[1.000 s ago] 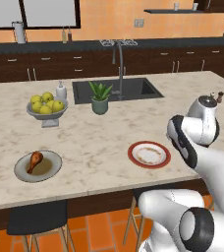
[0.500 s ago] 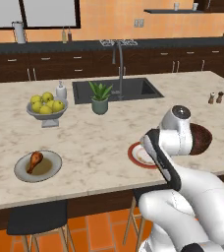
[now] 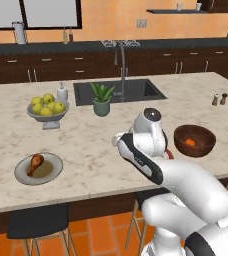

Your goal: Pick the chicken drumstick and squash from their plates and place them in the bowl. Then put the bowl in the fridge.

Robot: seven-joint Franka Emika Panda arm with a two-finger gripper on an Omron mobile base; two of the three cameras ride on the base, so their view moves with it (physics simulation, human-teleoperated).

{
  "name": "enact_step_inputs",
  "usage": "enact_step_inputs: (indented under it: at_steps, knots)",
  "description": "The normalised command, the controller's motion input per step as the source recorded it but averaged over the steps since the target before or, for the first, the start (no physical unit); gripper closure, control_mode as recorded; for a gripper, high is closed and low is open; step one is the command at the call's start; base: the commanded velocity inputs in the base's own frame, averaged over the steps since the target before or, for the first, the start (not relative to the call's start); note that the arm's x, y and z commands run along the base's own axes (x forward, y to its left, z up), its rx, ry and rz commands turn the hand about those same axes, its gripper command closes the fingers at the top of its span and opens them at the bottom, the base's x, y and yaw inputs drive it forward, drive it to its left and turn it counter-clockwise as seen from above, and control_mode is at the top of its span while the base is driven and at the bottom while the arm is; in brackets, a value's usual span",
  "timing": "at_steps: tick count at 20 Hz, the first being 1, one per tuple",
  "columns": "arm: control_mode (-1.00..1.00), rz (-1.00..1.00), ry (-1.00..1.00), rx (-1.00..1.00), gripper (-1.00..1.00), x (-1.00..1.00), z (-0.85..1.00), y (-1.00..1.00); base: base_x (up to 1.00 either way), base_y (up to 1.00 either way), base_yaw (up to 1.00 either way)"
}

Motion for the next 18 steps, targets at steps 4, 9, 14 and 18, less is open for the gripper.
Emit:
enact_step_inputs:
  at_steps: [4, 9, 14, 18]
  knots:
    - [-1.00, 0.00, 0.06, 0.00, -1.00, 0.43, 0.33, 1.00, 0.00, 0.00, 0.00]
    - [-1.00, -0.02, 0.15, 0.00, -1.00, 0.07, 0.23, 1.00, 0.00, 0.00, 0.00]
    - [-1.00, -0.05, 0.13, 0.05, -1.00, -0.08, 0.07, 1.00, 0.00, 0.00, 0.00]
    - [-1.00, -0.10, 0.03, 0.09, -1.00, -0.27, -0.26, 1.00, 0.00, 0.00, 0.00]
